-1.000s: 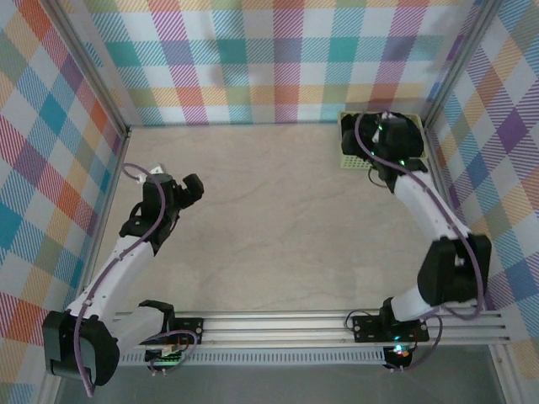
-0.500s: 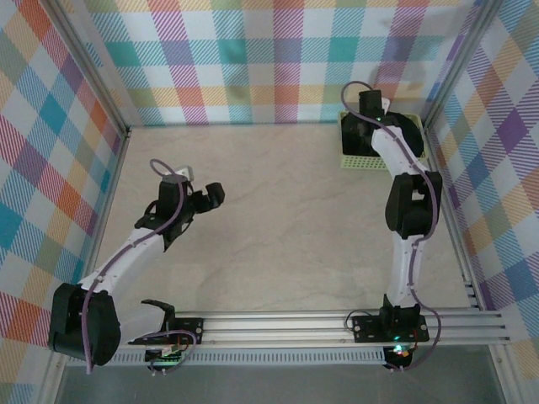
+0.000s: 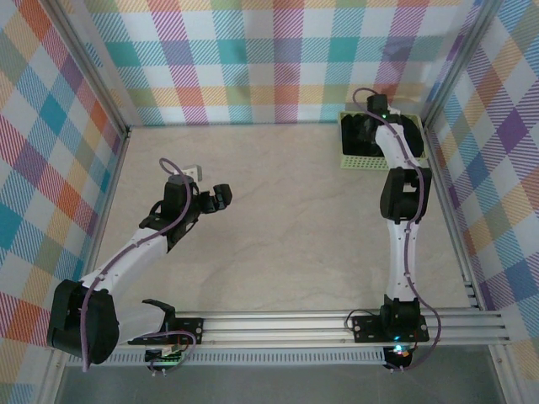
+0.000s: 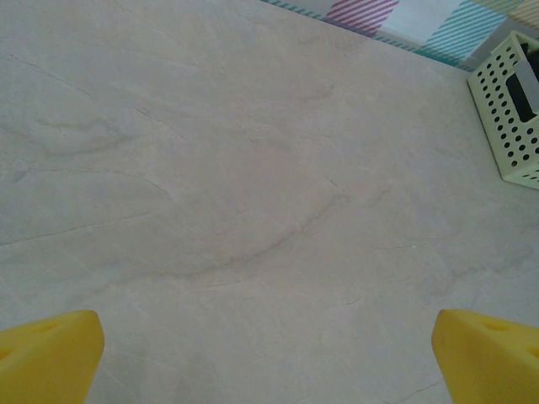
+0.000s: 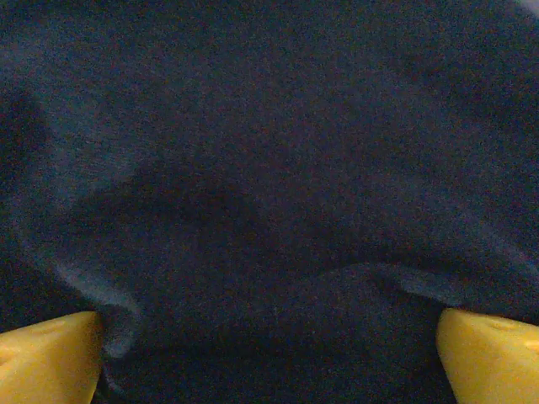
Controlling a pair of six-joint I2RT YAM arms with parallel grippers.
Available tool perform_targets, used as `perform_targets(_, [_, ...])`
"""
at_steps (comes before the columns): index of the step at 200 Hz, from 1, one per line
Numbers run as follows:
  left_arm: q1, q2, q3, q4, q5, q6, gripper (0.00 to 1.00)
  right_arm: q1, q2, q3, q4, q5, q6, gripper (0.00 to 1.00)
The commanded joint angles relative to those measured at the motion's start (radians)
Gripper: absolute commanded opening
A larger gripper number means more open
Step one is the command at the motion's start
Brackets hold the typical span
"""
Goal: Fold the inside-out t-shirt
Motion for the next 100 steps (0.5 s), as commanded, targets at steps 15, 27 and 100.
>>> perform_targets(15, [-0.015, -0.022, -0.025, 0.040, -0.027, 0.023, 1.00, -0.002, 0.095, 0.105, -0.077, -0.053, 0.042, 0.96])
perform_targets(27, [-0.015, -0.033, -0.029, 0.039, -0.039, 0.026, 1.00, -0.006, 0.119, 0.132, -0.088, -0.081, 0.051, 0.91])
perform_targets(100, [-0.016, -0.062, -0.039, 0.032, -0.073, 0.025, 1.00, -0.025, -0.068, 0.005, 0.075, -0.188, 0.091, 0.10])
